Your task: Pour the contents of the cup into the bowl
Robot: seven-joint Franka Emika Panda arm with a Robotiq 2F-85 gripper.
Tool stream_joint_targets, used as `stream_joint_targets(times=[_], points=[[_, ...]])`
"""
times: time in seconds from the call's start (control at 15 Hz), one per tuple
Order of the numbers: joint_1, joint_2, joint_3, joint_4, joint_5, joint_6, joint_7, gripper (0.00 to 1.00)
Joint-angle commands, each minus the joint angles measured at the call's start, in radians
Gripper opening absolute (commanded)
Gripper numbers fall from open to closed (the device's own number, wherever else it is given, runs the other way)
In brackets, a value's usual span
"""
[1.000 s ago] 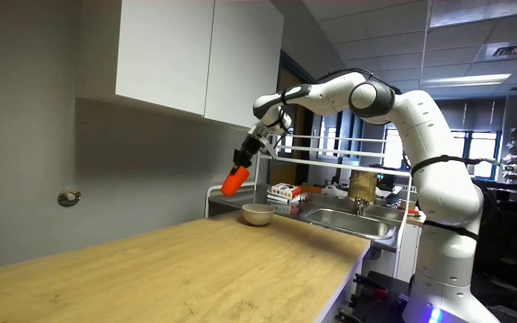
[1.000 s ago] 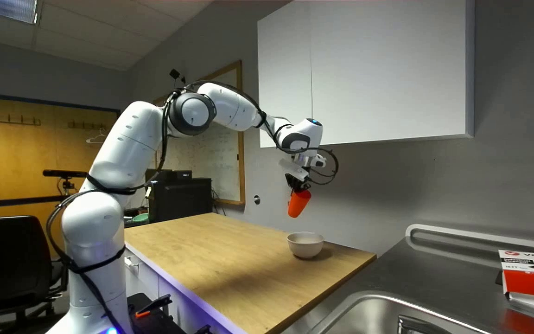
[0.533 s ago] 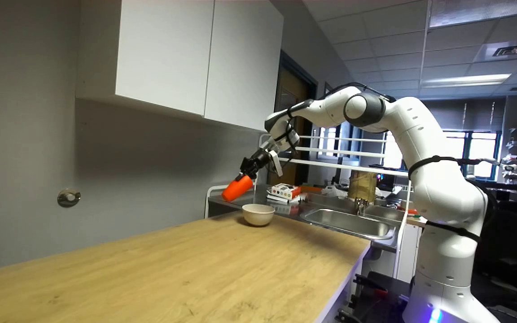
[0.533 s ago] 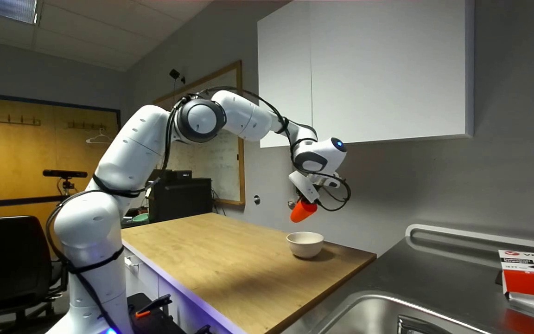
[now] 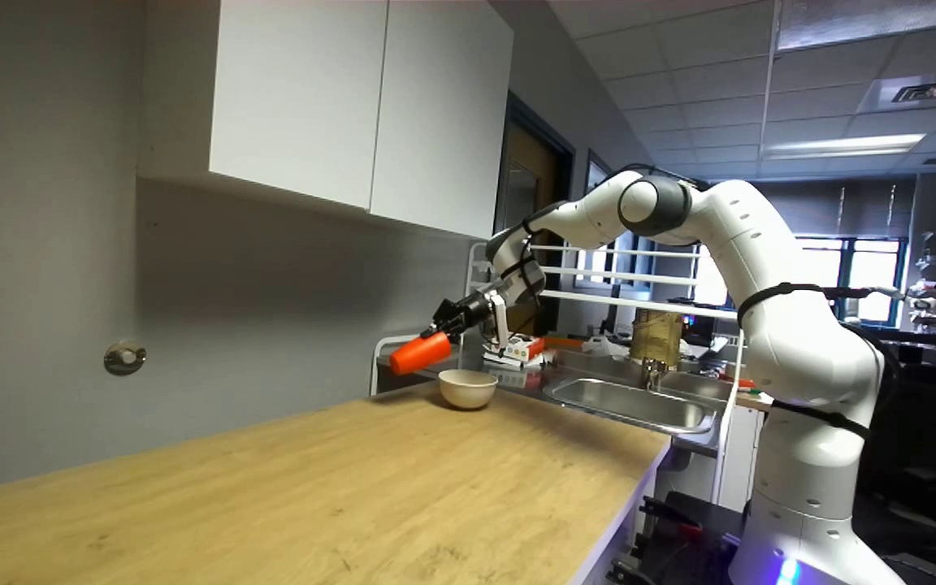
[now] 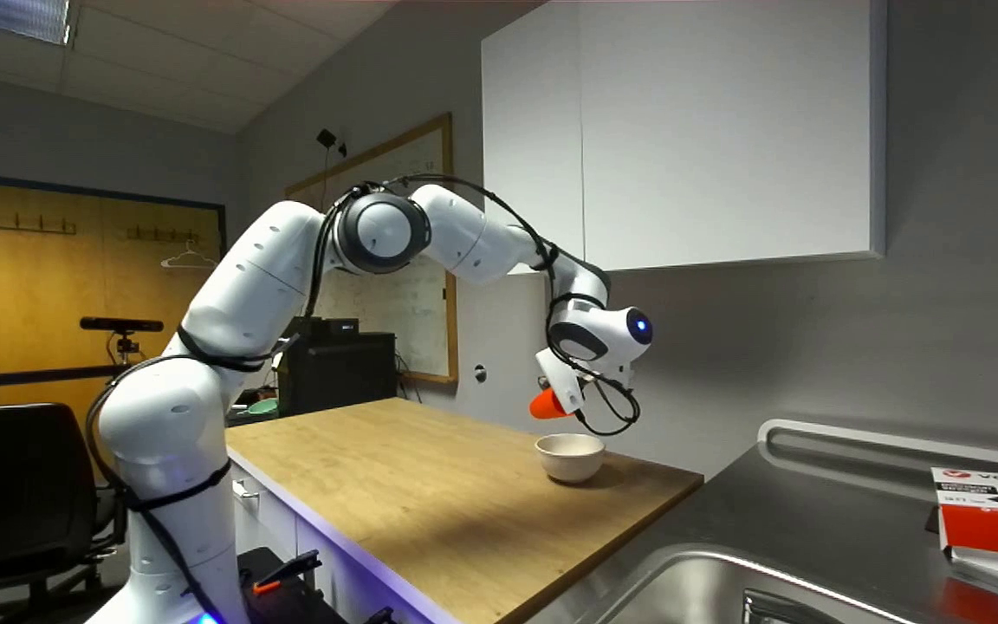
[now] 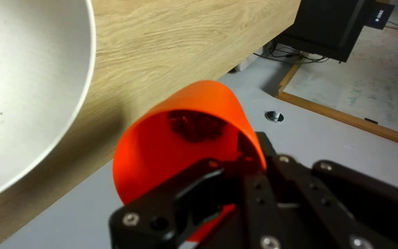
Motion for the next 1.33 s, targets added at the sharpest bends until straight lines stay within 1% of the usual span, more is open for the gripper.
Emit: stream_joint_targets(times=[0.0, 0.33, 0.6, 0.87, 1.27], points=[[-0.001, -0.031, -0.030, -0.101, 0.125, -0.024, -0.093, 0.01], [0.003, -0.029, -0.083, -0.219, 0.282, -0.060, -0.213, 0.01], [0.011, -0.033, -0.128, -0.284, 0.369, -0.116, -0.297, 0.01], [0.021, -0.038, -0.160, -0.316, 0.408, -0.177, -0.352, 0.01], [0.022, -0.059, -0.196, -0.334, 0.428, -0.254, -0.392, 0.01]])
